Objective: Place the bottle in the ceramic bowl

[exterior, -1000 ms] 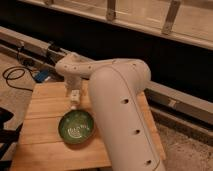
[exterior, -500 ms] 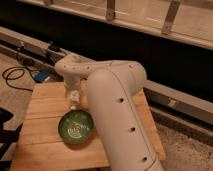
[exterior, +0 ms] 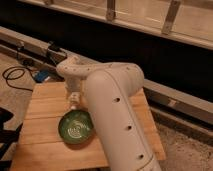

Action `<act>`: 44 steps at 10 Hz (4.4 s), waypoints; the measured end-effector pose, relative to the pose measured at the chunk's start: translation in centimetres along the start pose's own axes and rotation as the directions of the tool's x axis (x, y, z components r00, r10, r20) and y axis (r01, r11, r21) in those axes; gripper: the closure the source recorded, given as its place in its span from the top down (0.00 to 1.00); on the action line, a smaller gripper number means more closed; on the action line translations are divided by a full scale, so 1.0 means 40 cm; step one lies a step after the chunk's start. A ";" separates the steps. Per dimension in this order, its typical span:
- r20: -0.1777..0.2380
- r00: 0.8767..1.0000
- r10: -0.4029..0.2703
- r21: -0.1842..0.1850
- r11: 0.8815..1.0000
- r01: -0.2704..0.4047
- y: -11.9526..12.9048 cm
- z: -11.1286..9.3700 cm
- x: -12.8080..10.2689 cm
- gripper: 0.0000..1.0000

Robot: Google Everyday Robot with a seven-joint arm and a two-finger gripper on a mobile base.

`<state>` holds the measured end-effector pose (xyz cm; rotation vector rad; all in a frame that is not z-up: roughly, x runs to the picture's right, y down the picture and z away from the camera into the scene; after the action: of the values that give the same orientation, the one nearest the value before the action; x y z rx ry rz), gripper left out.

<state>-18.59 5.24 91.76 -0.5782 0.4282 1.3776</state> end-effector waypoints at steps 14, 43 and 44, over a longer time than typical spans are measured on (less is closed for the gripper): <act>0.068 0.996 -0.053 -0.120 0.991 0.061 0.043 -0.105 -0.048 0.00; -0.263 0.964 0.048 -0.052 0.997 -0.064 -0.017 -0.188 0.464 0.80; -0.265 0.963 0.047 -0.051 0.997 -0.063 -0.017 -0.186 0.465 0.80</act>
<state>-14.72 15.22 74.83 -0.8088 0.6233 1.3749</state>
